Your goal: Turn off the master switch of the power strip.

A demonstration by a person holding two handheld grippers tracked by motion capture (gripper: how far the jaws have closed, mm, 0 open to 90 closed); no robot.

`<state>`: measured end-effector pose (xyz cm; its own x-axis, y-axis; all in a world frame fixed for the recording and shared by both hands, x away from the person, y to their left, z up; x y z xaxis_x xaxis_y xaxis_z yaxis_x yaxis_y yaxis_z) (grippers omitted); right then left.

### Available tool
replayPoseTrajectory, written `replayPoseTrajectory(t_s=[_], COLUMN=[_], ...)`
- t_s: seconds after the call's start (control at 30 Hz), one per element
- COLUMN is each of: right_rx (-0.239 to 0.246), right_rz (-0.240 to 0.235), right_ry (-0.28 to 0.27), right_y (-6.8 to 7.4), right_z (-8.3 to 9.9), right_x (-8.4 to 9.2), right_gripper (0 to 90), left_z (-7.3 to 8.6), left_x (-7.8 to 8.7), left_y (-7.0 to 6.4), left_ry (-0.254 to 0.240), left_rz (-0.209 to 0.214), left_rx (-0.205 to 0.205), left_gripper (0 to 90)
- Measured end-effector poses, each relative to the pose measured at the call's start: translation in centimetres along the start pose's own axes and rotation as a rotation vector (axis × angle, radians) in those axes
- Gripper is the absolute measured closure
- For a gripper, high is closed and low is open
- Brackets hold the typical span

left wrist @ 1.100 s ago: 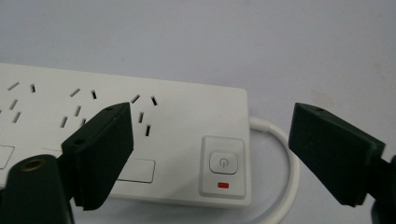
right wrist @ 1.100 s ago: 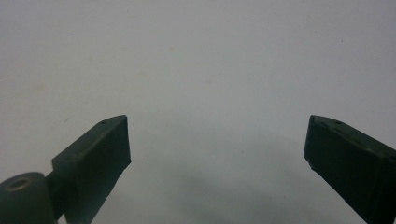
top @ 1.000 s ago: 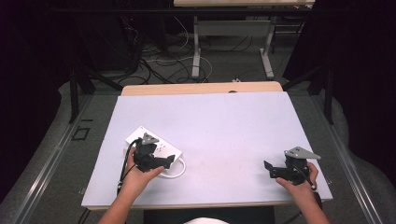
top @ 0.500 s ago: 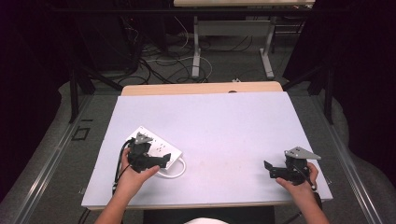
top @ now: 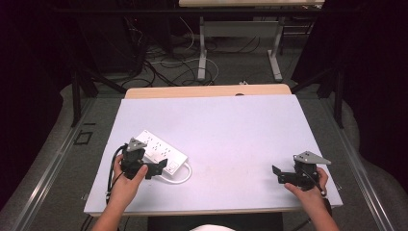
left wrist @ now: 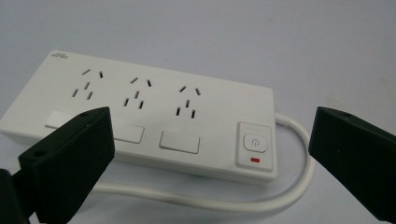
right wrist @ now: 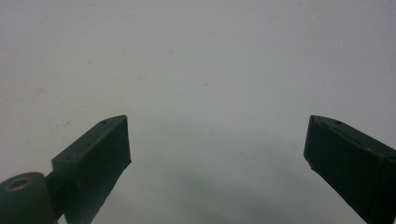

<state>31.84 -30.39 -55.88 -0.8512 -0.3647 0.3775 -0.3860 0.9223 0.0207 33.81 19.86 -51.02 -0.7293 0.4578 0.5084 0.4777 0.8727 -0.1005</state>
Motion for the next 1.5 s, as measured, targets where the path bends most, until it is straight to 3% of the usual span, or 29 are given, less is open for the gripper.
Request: replayPoseTrajectory(t_s=[0.43,0.47,0.7,0.93,1.07,1.13,1.5], right_rx=[0.002,0.002,-0.003,-0.006,0.001,-0.003,-0.009], right_rz=[-0.001,0.000,0.001,0.009,0.003,0.004,0.010], right_ry=[-0.002,0.000,0.000,-0.007,0.022,-0.004,-0.003], right_y=[0.1,0.1,0.0,-0.1,-0.2,-0.2,-0.5], right_z=[0.0,-0.1,-0.1,0.0,-0.1,0.0,0.1], right_x=[0.0,0.0,0.0,0.0,0.2,0.0,0.0], right_gripper=[6.6,6.5,6.5,6.5,6.5,6.5,6.5], left_z=[1.7,1.9,3.0,3.6,4.0,4.2,5.1], left_x=[2.2,2.2,3.0,3.3,3.4,3.5,3.7], left_y=[2.5,2.6,4.2,5.4,6.0,6.4,7.7], left_ry=[-0.016,-0.033,-0.034,-0.078,-0.078,-0.073,-0.089], left_rz=[-0.059,-0.072,-0.121,-0.167,-0.184,-0.192,-0.235], left_rx=[0.065,0.072,0.090,0.122,0.133,0.138,0.163], left_gripper=[0.8,0.8,1.5,1.5,1.5,1.5,1.5])
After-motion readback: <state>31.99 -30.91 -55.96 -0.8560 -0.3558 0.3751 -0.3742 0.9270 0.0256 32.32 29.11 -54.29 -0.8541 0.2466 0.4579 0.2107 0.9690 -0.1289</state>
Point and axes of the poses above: each handheld gripper's, and its own axes: x roughly backward along the jaws, z roughly out of its underside, y roughly to its left, the point moved 2 cm from there along -x, roughly forward along the jaws, and after that the axes turned 11 degrees about -y, right-handed, at the moved point
